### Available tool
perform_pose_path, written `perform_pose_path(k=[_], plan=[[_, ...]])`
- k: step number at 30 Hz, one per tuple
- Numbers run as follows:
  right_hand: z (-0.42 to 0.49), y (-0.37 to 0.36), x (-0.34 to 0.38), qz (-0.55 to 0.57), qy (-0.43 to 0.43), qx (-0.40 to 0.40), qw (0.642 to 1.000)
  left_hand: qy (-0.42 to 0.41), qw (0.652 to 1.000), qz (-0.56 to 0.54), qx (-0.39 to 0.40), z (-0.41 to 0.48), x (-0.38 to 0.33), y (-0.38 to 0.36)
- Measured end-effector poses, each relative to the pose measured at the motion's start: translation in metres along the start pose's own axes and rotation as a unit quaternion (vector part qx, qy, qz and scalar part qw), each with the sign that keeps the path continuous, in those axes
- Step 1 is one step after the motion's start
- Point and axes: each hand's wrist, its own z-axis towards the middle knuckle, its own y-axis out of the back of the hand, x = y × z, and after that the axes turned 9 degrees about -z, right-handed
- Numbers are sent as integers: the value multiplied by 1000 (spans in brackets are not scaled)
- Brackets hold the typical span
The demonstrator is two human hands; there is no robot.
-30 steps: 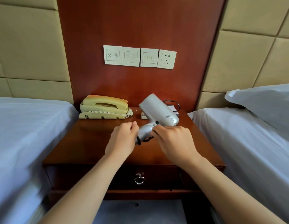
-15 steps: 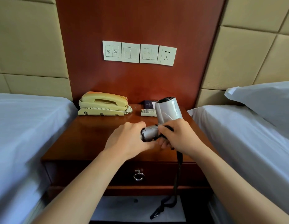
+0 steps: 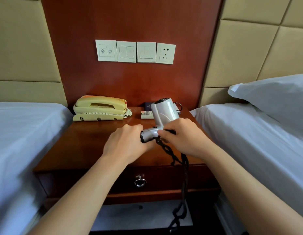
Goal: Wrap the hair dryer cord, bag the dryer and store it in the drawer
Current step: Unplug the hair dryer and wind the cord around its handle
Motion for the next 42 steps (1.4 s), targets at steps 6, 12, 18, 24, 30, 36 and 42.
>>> perform_pose_path(k=[6,12,18,24,30,36,42], plan=[[2,8,-18,-16,-9,-29,999,25,1000,-10,0,4,9,2],[6,7,-36,-5,-41,-58,997,46,999,-2,-24,4,17,7],[12,0,-60,21,-139,-99,985,70,997,19,-12,4,32,11],[17,-13,-82,24,-245,-127,961,92,996,13,-15,-1,41,18],[17,-10,-104,18,-293,-140,946,100,994,27,-23,1,48,22],[11,-15,-107,-102,-278,-128,947,144,988,-10,-47,5,66,27],[10,-41,-86,-275,-130,-97,948,171,984,-36,-15,-1,68,19]])
